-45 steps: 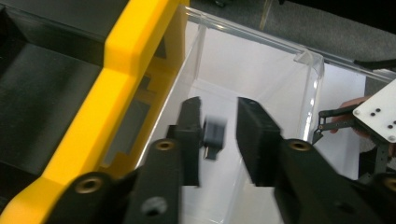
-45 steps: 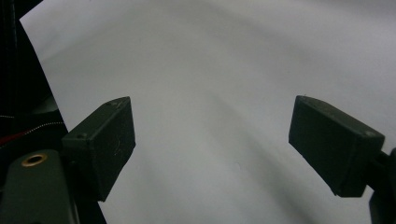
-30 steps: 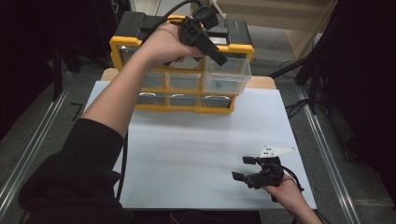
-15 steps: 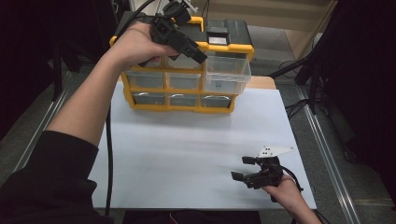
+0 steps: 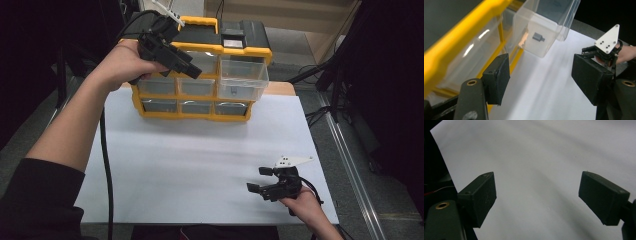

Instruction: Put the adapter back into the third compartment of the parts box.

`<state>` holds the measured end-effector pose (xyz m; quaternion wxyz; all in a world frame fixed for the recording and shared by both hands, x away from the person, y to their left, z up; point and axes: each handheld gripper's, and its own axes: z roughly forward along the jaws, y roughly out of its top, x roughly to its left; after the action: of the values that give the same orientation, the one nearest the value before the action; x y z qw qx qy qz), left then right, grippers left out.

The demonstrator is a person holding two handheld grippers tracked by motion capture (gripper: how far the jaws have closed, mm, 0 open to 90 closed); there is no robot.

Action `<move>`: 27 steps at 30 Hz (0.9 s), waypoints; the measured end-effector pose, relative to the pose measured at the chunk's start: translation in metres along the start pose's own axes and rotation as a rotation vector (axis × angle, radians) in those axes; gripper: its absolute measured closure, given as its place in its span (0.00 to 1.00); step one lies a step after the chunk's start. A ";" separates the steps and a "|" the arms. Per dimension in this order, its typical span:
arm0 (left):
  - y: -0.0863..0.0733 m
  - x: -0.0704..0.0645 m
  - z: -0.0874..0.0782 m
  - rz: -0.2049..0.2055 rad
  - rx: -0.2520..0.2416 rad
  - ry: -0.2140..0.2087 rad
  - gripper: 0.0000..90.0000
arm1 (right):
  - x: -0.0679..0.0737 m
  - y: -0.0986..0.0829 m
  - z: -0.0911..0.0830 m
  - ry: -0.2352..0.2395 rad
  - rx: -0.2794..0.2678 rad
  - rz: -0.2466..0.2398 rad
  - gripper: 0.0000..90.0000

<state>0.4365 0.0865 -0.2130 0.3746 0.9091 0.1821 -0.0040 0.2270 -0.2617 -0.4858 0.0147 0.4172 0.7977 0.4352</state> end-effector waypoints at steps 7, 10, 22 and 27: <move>-0.022 0.001 0.015 -0.005 -0.031 -0.036 0.33 | 0.000 -0.001 -0.002 0.000 -0.009 0.008 0.14; -0.031 0.002 0.022 -0.006 -0.033 -0.038 0.32 | -0.002 -0.001 -0.003 -0.003 -0.011 0.014 0.14; -0.057 -0.001 0.048 0.012 0.027 -0.049 0.27 | -0.002 -0.001 -0.002 -0.004 -0.006 0.013 0.14; -0.067 -0.003 0.056 -0.001 0.009 -0.035 0.27 | -0.001 -0.001 -0.002 -0.006 -0.006 0.013 0.14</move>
<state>0.4185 0.0914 -0.2984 0.3735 0.9106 0.1759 -0.0208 0.2262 -0.2643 -0.4861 0.0157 0.4236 0.7935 0.4366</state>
